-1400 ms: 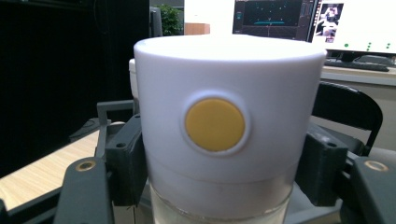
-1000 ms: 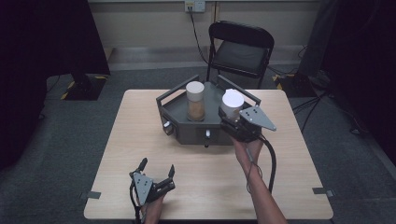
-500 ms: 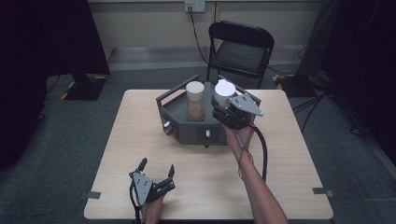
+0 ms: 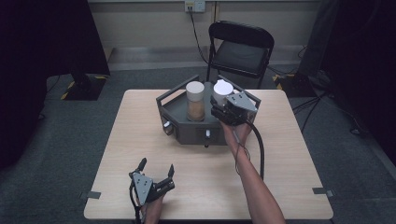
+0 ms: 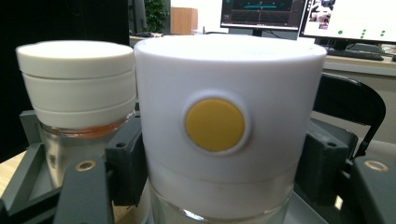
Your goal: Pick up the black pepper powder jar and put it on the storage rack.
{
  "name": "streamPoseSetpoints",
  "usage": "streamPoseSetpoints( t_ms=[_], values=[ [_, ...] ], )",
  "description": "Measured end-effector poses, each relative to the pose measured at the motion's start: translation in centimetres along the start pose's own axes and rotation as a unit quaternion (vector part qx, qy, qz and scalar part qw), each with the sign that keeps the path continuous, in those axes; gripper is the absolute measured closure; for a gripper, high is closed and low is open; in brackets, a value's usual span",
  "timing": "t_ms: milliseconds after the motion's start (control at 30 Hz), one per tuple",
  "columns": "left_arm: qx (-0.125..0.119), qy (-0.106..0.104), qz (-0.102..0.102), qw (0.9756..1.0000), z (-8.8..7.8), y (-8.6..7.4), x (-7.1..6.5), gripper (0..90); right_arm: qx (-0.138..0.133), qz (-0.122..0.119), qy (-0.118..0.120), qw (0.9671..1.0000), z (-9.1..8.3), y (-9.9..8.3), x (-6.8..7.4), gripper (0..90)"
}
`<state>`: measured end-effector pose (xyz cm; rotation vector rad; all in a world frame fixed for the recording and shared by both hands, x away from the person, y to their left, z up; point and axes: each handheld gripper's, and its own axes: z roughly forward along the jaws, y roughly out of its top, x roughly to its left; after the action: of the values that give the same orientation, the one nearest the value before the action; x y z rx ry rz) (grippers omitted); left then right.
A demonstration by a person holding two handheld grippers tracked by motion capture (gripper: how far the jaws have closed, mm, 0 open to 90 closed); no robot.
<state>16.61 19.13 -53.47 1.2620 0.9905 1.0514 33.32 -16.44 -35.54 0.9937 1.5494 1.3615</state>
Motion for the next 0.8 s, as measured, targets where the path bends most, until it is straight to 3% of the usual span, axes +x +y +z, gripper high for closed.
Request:
streamPoseSetpoints(
  t_ms=[300, 800],
  values=[
    [0.000, 0.000, 0.000, 1.0000, 0.00, 0.00, 0.01, 1.3, 0.013, 0.013, 0.001, 0.9998, 0.90, -0.30, -0.12, 30.3],
    [0.000, -0.003, 0.000, 1.0000, -0.01, 0.00, 0.08, 1.3, 0.017, 0.020, 0.003, 0.9996, 1.00, -0.92, -0.12, 30.3]
  ],
)
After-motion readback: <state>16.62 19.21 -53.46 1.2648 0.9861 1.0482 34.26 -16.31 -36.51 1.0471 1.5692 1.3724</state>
